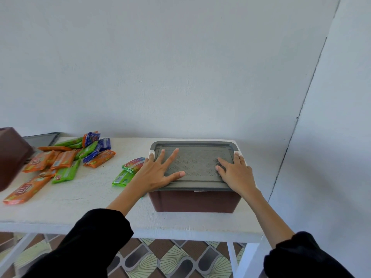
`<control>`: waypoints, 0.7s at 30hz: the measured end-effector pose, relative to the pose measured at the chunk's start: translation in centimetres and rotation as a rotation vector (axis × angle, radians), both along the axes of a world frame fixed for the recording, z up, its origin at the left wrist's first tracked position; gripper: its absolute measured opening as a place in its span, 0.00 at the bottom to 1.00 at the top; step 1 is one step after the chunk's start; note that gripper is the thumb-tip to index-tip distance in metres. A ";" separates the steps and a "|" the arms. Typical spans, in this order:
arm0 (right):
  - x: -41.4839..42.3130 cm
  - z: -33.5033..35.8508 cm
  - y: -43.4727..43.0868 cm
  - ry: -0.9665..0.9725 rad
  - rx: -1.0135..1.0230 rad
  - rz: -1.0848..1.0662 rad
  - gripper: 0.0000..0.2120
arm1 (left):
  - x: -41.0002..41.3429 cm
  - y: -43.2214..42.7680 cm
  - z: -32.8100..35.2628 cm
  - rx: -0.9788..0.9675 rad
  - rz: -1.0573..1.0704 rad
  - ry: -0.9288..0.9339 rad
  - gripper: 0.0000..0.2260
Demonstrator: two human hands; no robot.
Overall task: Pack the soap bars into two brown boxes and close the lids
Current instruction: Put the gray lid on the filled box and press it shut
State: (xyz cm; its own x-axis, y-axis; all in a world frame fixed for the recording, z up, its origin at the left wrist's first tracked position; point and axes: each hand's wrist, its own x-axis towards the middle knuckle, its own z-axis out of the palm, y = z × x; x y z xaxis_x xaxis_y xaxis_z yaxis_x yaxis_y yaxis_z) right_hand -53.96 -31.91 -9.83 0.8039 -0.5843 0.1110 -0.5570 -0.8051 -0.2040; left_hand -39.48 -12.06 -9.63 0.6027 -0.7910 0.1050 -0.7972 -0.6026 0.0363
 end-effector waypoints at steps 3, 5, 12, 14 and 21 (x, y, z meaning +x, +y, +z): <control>-0.4 0.2 0.0 -0.064 0.061 -0.034 0.23 | -0.2 0.1 -0.3 -0.096 0.060 0.104 0.46; -0.6 0.4 -0.1 -0.069 0.108 -0.059 0.24 | -0.1 0.0 -0.3 -0.152 0.153 0.140 0.35; -0.8 0.8 -1.8 -0.048 0.263 -0.046 0.27 | 0.9 0.3 0.2 -0.275 0.277 0.337 0.27; -0.7 0.6 -2.3 -0.055 0.294 -0.035 0.27 | 1.5 0.7 0.4 -0.348 0.227 0.454 0.26; -0.5 1.2 -3.9 -0.177 0.650 0.064 0.26 | 2.3 1.5 0.1 -0.559 0.134 0.777 0.24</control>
State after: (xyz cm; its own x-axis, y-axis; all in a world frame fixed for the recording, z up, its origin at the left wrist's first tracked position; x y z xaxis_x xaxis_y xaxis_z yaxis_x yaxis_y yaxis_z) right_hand -54.47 -35.77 -8.65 0.8409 -0.5290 -0.1137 -0.4262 -0.5181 -0.7415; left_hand -37.15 -10.59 -9.57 0.7444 -0.6674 -0.0213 -0.3552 -0.4227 0.8338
